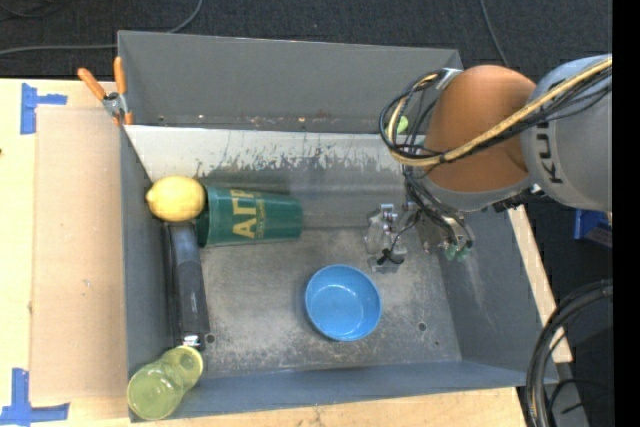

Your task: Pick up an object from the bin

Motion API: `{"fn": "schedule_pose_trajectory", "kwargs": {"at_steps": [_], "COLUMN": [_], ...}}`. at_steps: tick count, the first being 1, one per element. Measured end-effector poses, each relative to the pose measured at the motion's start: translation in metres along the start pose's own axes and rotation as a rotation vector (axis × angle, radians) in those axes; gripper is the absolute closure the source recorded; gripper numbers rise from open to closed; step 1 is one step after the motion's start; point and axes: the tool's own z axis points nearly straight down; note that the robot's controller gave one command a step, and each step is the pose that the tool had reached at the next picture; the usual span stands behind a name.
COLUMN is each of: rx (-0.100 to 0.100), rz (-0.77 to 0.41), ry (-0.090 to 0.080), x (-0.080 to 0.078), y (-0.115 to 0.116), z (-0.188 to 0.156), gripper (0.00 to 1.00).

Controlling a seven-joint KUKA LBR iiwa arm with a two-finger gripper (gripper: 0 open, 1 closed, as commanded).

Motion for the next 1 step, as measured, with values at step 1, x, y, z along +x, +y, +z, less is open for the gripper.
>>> {"fn": "schedule_pose_trajectory", "kwargs": {"at_steps": [1], "rx": [-0.001], "rz": [-0.057], "ry": [0.004], "x": [0.0433], "y": [0.0232], "z": [0.0459], "gripper": [1.00]}}
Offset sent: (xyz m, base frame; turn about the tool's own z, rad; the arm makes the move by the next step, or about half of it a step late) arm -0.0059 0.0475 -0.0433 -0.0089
